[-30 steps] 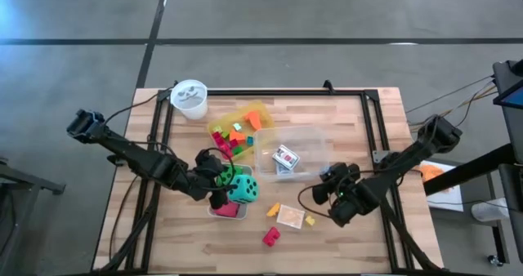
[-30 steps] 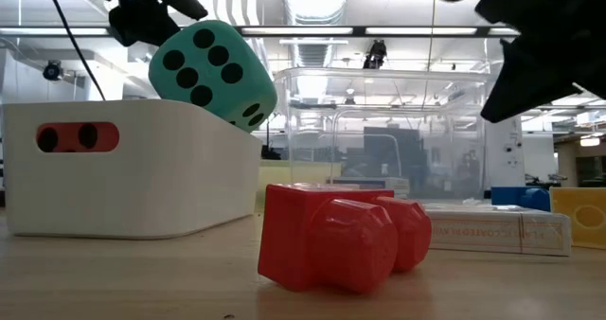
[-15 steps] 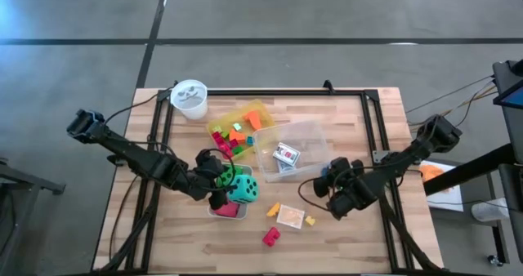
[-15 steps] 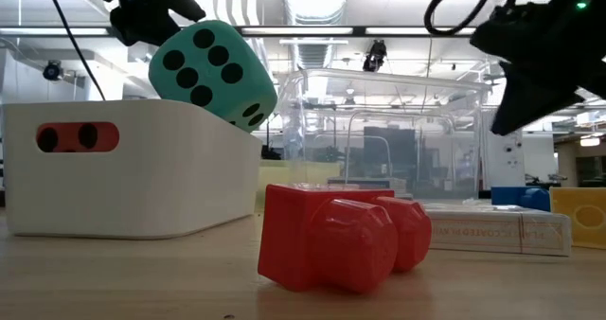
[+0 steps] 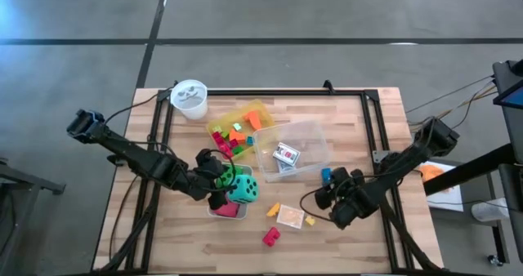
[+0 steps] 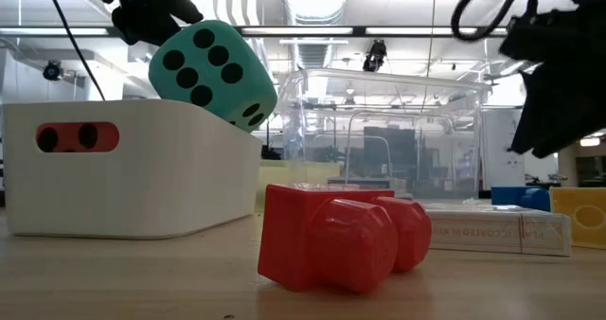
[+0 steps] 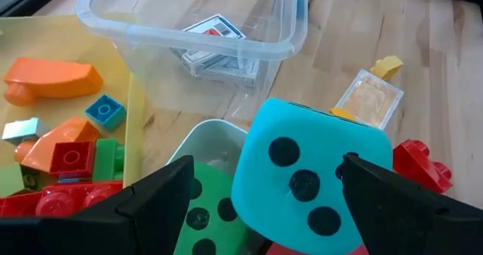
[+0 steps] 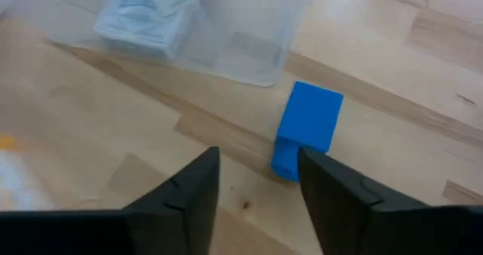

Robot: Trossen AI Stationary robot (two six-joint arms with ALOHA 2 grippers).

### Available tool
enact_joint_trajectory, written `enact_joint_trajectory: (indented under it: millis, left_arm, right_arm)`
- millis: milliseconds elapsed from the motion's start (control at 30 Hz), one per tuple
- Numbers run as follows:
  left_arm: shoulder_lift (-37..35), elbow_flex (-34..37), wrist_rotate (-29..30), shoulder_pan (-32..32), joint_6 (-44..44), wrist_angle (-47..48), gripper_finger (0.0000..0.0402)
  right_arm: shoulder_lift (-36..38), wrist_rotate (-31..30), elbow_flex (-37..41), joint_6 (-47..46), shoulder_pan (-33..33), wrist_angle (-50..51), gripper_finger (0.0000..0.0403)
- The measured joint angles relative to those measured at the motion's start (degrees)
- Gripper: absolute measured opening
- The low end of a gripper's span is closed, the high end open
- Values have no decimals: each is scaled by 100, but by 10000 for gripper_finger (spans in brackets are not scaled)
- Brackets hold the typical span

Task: Pick & Place Toys
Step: Put the dark blue game piece into the yellow bin

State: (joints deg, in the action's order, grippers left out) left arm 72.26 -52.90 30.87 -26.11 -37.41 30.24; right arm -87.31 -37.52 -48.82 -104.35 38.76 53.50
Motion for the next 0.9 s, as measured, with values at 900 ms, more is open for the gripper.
enact_joint_trajectory:
  millis: [900]
  left_arm:
    - [-3, 11, -2, 0, -7, 68, 325]
  right_arm:
    - [-1786, -83, 65, -1472, -360, 69, 274]
